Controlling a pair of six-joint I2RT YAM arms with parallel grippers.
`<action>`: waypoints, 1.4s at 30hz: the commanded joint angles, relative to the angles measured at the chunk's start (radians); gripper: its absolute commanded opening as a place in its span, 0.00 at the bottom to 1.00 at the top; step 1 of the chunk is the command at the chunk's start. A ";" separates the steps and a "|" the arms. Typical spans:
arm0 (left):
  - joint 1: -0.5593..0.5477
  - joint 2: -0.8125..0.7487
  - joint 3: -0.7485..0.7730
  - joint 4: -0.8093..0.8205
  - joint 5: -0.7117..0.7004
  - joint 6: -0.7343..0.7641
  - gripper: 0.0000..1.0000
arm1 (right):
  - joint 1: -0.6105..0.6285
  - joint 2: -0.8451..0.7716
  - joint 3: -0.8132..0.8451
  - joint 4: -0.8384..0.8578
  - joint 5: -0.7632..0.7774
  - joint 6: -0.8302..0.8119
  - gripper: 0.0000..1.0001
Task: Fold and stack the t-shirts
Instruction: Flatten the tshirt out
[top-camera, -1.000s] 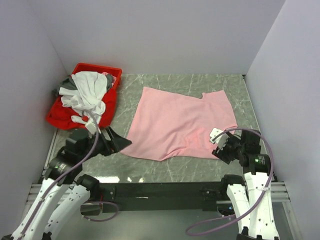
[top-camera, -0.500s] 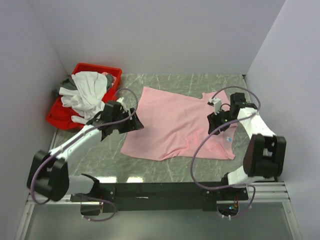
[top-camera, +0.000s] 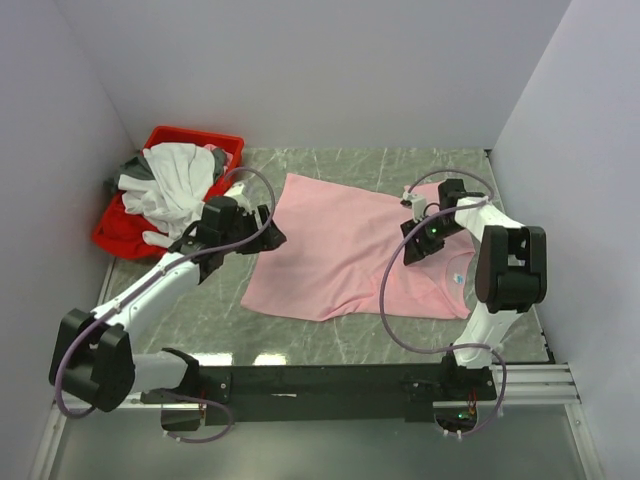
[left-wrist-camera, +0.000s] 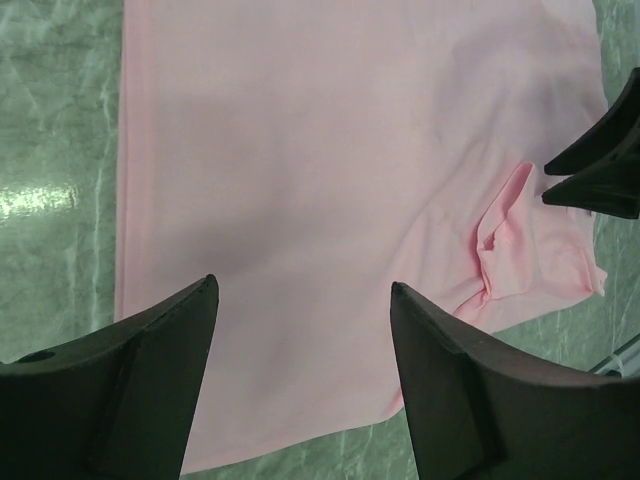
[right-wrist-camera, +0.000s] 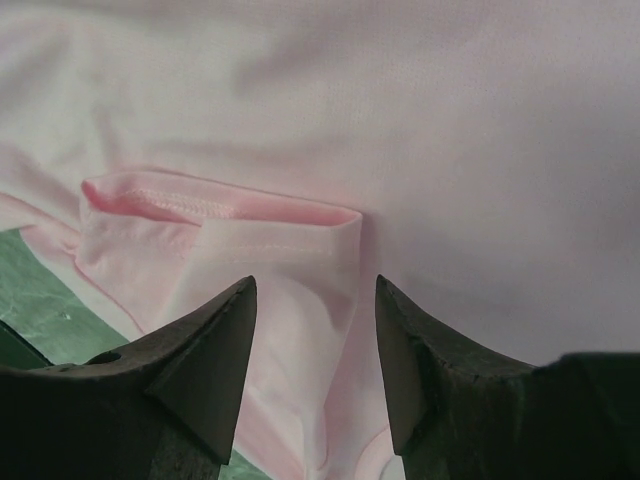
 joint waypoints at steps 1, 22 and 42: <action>0.003 -0.066 -0.022 0.044 -0.042 0.016 0.75 | 0.004 0.030 0.045 0.016 0.031 0.023 0.58; 0.003 -0.253 -0.070 -0.010 -0.086 -0.001 0.75 | 0.111 -0.341 -0.104 -0.516 -0.146 -0.567 0.00; 0.111 0.255 0.361 0.133 0.084 0.011 0.75 | 0.019 -0.674 -0.216 0.121 0.025 -0.071 0.51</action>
